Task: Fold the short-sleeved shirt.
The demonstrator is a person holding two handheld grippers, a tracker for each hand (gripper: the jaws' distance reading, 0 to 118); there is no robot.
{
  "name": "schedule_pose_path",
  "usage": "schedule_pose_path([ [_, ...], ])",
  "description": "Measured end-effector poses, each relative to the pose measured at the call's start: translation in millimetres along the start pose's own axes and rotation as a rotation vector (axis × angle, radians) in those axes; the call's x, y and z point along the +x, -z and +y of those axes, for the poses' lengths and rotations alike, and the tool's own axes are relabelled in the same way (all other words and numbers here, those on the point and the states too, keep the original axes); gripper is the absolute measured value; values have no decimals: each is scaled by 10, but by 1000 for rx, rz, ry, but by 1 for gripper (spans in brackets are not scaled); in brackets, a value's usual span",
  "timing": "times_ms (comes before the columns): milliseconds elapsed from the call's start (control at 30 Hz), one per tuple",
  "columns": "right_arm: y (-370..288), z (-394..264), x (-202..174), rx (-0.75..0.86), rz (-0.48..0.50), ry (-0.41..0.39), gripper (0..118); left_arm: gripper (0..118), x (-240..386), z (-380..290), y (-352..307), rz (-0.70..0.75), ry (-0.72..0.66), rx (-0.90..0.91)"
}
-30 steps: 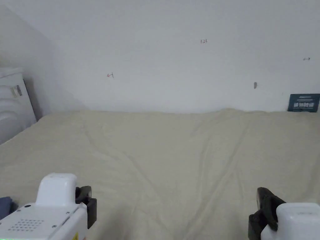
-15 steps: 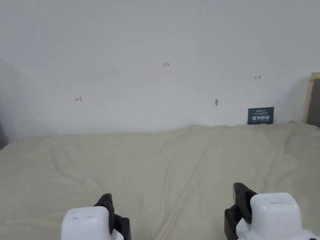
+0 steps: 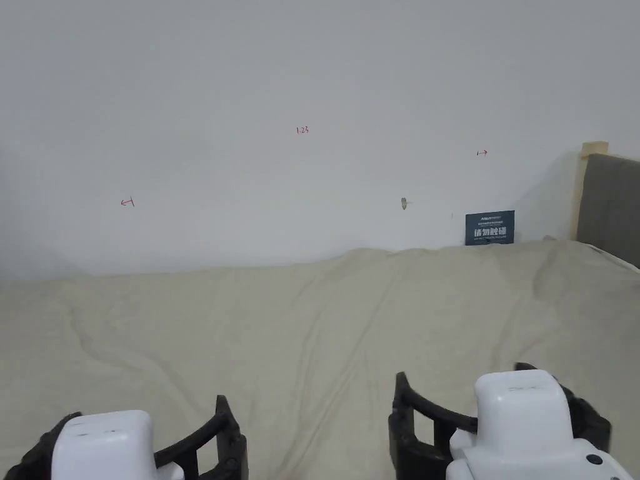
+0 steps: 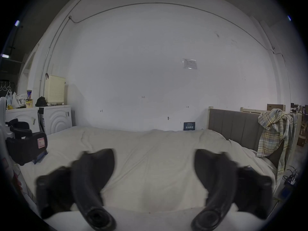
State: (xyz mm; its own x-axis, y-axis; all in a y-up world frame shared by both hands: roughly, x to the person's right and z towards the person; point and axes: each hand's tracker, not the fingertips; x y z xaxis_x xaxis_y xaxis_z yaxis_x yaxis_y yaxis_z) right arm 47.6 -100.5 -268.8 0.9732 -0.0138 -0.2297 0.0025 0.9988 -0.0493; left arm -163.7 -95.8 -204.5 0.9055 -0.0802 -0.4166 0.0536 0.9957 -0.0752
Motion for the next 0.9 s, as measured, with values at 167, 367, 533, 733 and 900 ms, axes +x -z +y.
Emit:
schedule_pose_path([
  [167,21,58,23,-24,-37,53,105,118,-76,33,15,18,-21,-11],
  [367,44,79,65,-88,-15,81,105,118,-97,71,-5,-14,2,-32],
  [533,2,83,-9,-76,-85,4,105,118,-97,51,-4,-11,21,-39],
  [733,-86,110,-56,-59,-59,-20,105,118,-166,46,12,-45,-71,-42],
  [900,-188,225,-170,32,-117,-64,105,118,-169,50,25,-26,-46,-34],
])
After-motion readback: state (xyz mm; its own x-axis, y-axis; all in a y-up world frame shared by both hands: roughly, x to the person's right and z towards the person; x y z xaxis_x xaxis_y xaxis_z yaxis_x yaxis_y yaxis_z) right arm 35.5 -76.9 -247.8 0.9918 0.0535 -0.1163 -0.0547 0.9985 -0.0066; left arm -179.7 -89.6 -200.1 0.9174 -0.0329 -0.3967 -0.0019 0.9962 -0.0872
